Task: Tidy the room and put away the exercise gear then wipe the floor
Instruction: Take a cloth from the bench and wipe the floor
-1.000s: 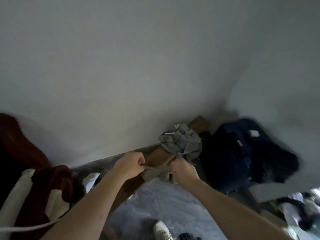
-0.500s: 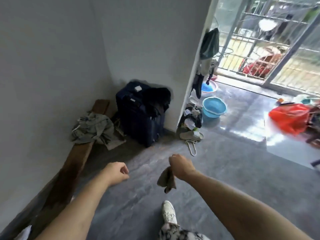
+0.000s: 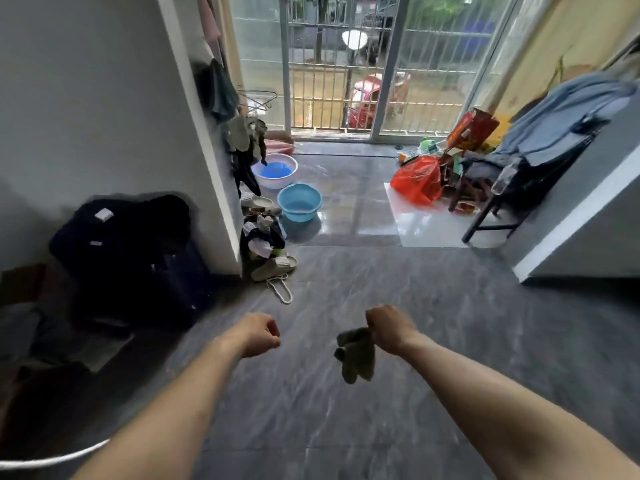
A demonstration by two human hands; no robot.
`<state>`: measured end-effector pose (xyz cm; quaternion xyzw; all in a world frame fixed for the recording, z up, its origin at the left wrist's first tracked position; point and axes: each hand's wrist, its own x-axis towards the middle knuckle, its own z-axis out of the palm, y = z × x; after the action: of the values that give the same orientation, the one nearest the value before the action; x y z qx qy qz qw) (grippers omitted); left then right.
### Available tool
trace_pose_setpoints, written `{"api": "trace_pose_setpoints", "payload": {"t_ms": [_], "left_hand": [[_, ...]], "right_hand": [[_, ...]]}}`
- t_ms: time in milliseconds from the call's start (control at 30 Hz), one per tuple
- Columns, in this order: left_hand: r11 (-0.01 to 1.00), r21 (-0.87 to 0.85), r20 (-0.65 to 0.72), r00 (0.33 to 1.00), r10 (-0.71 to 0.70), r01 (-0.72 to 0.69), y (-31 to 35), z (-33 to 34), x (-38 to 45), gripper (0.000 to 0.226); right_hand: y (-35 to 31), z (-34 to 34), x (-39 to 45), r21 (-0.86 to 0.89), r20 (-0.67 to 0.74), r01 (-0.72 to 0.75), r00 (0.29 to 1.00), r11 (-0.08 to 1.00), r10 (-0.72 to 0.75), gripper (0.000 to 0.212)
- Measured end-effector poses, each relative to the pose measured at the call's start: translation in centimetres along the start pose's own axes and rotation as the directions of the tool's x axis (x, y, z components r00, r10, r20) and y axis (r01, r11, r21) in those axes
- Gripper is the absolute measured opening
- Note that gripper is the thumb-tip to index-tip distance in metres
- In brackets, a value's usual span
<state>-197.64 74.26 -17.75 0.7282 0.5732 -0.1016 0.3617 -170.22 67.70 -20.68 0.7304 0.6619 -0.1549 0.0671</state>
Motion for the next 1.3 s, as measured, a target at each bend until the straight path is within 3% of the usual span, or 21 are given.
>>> {"api": "trace_pose_setpoints", "payload": {"t_ms": [267, 567, 967, 1167, 1300], "left_hand": [[0.983, 0.131, 0.076, 0.990, 0.120, -0.129, 18.9, 7.9, 4.1, 0.022], [0.943, 0.279, 0.173, 0.976, 0.134, -0.179, 31.3, 13.0, 7.6, 0.024], [0.910, 0.372, 0.243, 0.965, 0.096, -0.184, 35.9, 10.9, 18.5, 0.027], [0.903, 0.385, 0.255, 0.962, 0.094, -0.190, 37.3, 6.0, 28.8, 0.029], [0.913, 0.369, 0.296, 0.953, 0.059, -0.172, 38.4, 1.5, 34.9, 0.030]], "right_hand": [[17.8, -2.4, -4.5, 0.211, -0.091, -0.142, 0.982, 0.967, 0.164, 0.012], [33.0, -4.5, -8.4, 0.345, -0.170, -0.240, 0.935, 0.908, 0.312, 0.014], [40.4, -4.3, -2.6, 0.395, -0.082, -0.339, 0.913, 0.854, 0.401, 0.012], [41.6, -5.5, 7.0, 0.427, -0.108, -0.329, 0.906, 0.843, 0.408, 0.010], [41.4, -6.3, 14.3, 0.463, -0.011, -0.331, 0.925, 0.822, 0.379, 0.013]]}}
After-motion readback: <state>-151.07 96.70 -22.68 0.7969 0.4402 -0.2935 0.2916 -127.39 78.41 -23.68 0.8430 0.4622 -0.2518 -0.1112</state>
